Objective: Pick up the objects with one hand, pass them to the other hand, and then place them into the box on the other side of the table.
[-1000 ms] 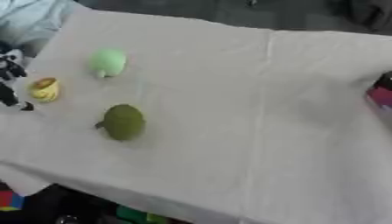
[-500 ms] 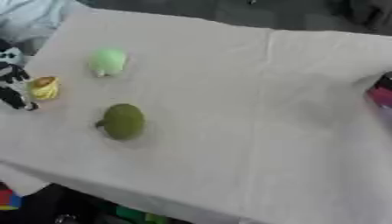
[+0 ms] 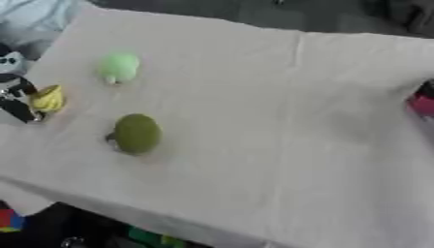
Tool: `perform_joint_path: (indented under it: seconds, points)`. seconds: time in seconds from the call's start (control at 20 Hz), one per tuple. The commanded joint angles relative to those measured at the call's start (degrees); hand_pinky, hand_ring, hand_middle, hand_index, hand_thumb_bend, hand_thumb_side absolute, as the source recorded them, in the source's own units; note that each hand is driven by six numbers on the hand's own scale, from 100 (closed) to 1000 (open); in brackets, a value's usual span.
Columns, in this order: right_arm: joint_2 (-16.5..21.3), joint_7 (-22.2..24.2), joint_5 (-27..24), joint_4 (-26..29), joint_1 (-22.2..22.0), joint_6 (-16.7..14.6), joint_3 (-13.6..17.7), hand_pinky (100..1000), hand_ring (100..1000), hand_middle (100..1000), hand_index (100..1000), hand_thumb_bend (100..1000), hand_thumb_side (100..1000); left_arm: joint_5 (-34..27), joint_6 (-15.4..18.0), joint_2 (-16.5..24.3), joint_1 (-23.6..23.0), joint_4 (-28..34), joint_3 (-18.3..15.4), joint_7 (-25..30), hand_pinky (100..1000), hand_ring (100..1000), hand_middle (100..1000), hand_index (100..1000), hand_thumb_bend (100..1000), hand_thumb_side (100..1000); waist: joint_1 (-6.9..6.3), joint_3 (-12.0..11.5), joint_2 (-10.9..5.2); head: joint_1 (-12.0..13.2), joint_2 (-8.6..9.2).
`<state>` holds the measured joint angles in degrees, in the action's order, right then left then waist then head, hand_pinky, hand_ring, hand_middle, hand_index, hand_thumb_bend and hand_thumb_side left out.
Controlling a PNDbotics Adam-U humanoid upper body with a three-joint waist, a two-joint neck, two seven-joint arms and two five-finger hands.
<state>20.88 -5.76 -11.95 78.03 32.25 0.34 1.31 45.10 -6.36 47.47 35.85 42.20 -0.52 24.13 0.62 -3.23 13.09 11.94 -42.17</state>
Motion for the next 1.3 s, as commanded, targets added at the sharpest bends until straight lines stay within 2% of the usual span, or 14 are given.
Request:
perform_joint_path:
  seconds: [0.05, 0.25, 0.45, 0.9, 1.3]
  points:
    - [0.9, 0.0, -0.4, 0.4, 0.6, 0.0, 0.2, 1000, 962, 909, 941, 100, 592, -0.4, 0.3, 1.8, 0.7, 0.9, -0.3, -1.8, 758, 770, 697, 606, 154, 100, -0.18, -0.1, -0.76, -0.2, 0.13]
    - [0.8, 0.2, -0.4, 0.3, 0.4, 0.1, 0.1, 1000, 961, 908, 941, 100, 596, -2.2, 0.8, 2.1, 0.3, 2.1, -0.1, -4.1, 752, 745, 663, 537, 144, 100, -0.19, -0.1, -0.73, -0.6, 0.11]
    - [0.8, 0.2, -0.5, 0.3, 0.4, 0.1, 0.1, 1000, 960, 907, 941, 100, 595, -4.5, 1.7, 2.9, -0.5, 5.2, 0.1, -5.6, 752, 727, 643, 520, 136, 100, -0.22, -0.1, -0.7, -1.2, 0.18]
    - [0.9, 0.3, -0.4, 0.6, 0.9, -0.1, 0.2, 1000, 960, 908, 941, 100, 591, -10.7, 2.1, 5.4, -4.2, 18.3, -0.1, -7.4, 752, 677, 611, 500, 128, 100, -0.21, -0.2, -0.81, -2.7, 1.27]
    - [0.8, 0.9, 0.3, 2.4, 3.2, -0.4, -0.6, 1000, 962, 914, 942, 100, 554, -16.8, 0.9, 4.4, -7.1, 32.2, 0.2, -10.6, 760, 637, 589, 509, 100, 100, -0.07, -0.1, -0.81, -5.3, 2.88]
